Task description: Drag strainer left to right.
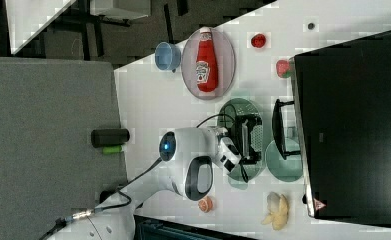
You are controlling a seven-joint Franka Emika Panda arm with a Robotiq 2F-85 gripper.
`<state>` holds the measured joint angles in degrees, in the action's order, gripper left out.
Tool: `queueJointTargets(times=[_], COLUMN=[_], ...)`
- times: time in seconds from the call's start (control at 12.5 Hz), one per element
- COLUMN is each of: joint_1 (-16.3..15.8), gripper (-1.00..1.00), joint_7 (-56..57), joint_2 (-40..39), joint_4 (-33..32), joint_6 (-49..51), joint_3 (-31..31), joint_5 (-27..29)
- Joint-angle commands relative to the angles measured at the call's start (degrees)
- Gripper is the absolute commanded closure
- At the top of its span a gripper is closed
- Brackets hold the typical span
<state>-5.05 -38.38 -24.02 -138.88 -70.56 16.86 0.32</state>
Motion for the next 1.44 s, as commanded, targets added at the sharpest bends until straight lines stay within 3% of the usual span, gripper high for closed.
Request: queueJointTargets(times=[0.08,0.32,0.48,0.8,1.04,1.2,1.44], joint_1=[-1.4,-1.4,-1.4,-1.35,-1.36,-1.35,-1.35], gripper=[-1.0,-1.0,-1.0,-1.0,-1.0,-1.0,-1.0], joint_7=[10.28,20.81,25.79,38.01,38.07,38.09,38.09], joint_2=[5.3,15.24,22.19,34.71,40.53,42.54,43.06], joint_4=[1.23,2.0,4.71,14.74,21.66,24.88,25.47], joint_6=[3.01,13.4,26.05,48.64,62.11,67.3,67.35], joint_3=[-4.61,-6.49,-6.78,-6.38,-6.49,-6.42,-6.5], joint_5=[0.52,0.48,0.5,0.33,-0.6,-2.31,-4.65])
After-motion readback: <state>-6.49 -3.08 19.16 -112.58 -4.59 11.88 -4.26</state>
